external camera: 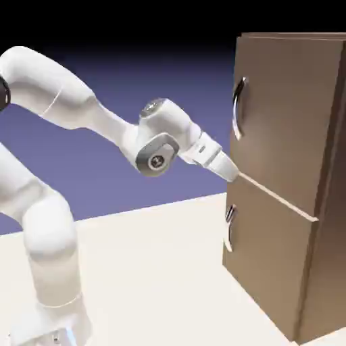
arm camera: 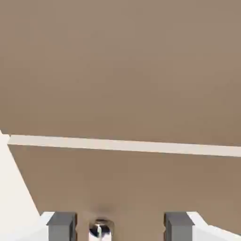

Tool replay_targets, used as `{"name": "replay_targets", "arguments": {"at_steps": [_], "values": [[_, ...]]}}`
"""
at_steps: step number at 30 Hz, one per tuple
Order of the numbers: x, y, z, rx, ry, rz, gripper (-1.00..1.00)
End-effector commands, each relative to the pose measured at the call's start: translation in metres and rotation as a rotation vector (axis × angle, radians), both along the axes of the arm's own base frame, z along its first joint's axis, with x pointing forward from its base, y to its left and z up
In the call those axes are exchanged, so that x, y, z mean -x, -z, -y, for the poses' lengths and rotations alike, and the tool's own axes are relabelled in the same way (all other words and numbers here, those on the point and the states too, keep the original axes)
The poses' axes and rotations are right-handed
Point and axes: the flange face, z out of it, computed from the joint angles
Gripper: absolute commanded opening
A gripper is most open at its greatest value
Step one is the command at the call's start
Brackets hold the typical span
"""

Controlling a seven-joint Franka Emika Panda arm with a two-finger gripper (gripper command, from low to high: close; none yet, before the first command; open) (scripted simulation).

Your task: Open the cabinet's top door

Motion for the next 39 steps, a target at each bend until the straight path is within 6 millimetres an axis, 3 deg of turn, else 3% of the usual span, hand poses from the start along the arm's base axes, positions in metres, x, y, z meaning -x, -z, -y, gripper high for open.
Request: {"name": "replay_targets", "arguments": {"at_steps": [1, 10, 20, 30, 39], "values": [[0.003, -0.007, 0.005, -0.011, 0.02, 0.01, 0.0], [0.041, -0.062, 0.031, -0.111, 0.16, 0.115, 0.0], [0.08, -0.101, 0.027, -0.188, 0.228, 0.264, 0.0], [0.096, -0.116, 0.0, -0.199, 0.218, 0.436, 0.0], [0.083, -0.11, -0.029, -0.138, 0.158, 0.588, 0.0]]}}
